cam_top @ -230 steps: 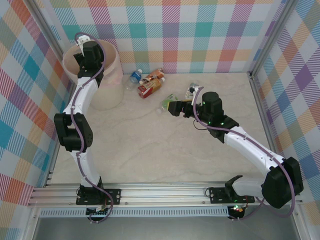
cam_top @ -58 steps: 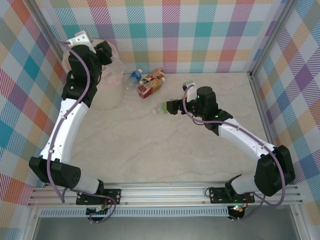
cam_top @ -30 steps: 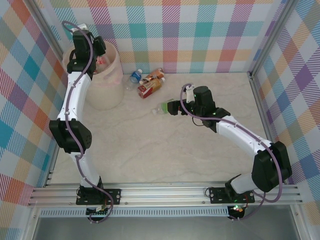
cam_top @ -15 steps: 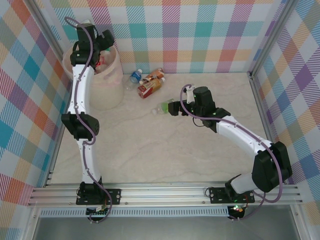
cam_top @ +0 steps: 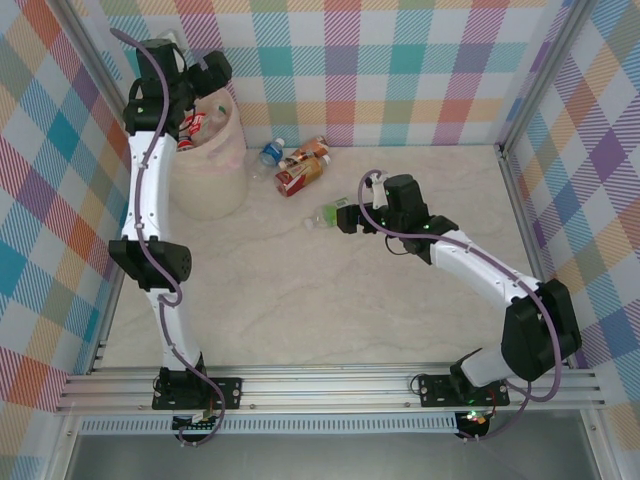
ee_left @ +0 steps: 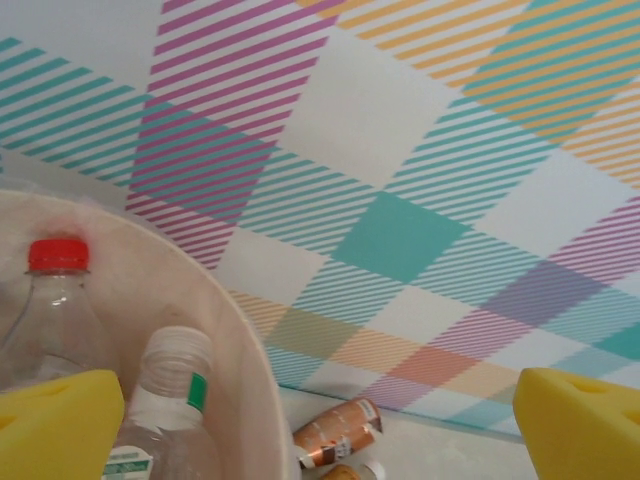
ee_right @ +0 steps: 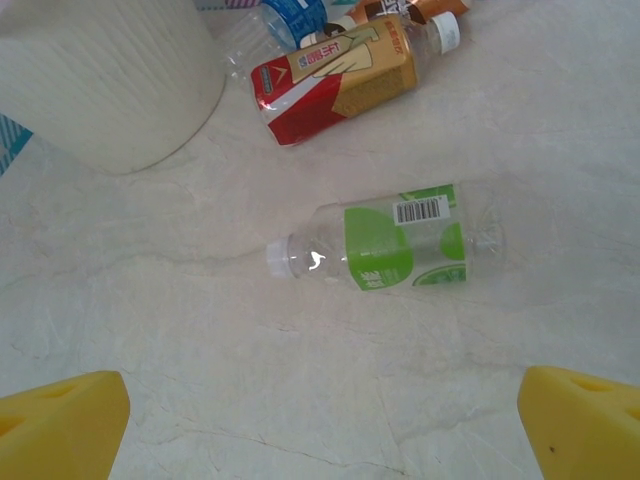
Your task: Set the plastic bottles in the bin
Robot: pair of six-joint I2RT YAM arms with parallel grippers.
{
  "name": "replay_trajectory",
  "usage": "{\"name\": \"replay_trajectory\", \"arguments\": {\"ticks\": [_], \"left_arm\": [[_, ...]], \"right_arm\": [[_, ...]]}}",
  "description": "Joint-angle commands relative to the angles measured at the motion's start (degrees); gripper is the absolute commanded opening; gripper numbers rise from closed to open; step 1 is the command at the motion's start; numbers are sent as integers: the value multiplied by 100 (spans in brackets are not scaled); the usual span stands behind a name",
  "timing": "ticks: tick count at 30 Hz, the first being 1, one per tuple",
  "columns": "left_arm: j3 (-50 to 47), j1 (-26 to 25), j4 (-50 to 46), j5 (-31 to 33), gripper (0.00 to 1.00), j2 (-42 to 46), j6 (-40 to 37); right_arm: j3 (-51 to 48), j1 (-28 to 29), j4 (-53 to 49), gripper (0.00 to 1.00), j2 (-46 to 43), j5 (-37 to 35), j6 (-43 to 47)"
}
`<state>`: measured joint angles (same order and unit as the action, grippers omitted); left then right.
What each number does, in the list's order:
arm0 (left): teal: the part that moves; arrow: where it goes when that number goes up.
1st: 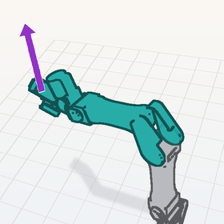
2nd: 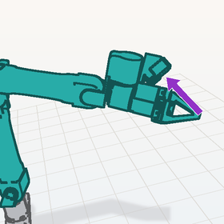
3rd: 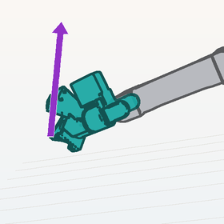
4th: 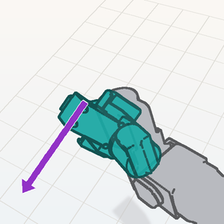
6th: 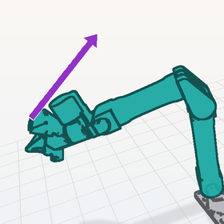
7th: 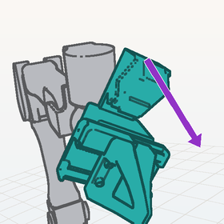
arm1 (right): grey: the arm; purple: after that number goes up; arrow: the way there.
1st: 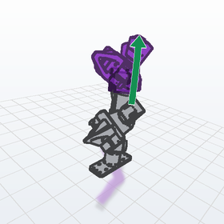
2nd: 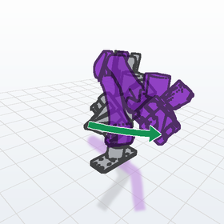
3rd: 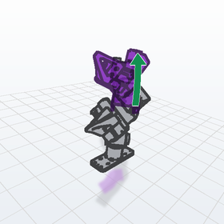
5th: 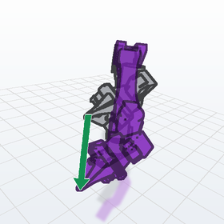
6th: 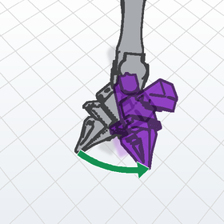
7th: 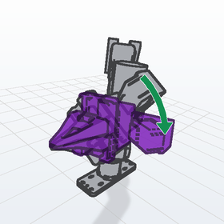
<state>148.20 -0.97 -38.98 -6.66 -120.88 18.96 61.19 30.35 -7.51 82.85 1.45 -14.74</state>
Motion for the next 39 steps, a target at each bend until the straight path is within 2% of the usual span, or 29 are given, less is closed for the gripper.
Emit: {"name": "replay_trajectory", "arguments": {"ticks": [1, 6, 12, 20, 28, 34, 39], "left_arm": [[-184, 15, 38, -437, 100, 235, 200], [-503, -253, 104, -582, 100, 497, 139], [-1153, -816, 323, -514, 100, 948, -129], [-1546, -1775, 231, -385, 100, 1102, -1191], [-1518, -2593, -493, -383, 100, 590, -2447], [-1487, -3189, -1068, 361, 100, -103, -3459], [-1174, -3348, -1501, 757, 100, -891, -3844]], "right_arm": [[157, -5, 38, 100, 60, -205, -218], [96, -11, 133, 100, 65, -580, -554], [62, -75, 104, 100, 87, -815, -967], [-224, -287, 93, 100, -147, -1267, -1557], [-632, -603, -74, 100, -706, -1719, -1786], [-997, -797, -81, 100, -1191, -1903, -1741], [-1109, -876, -139, 100, -1384, -1927, -1682]]}}
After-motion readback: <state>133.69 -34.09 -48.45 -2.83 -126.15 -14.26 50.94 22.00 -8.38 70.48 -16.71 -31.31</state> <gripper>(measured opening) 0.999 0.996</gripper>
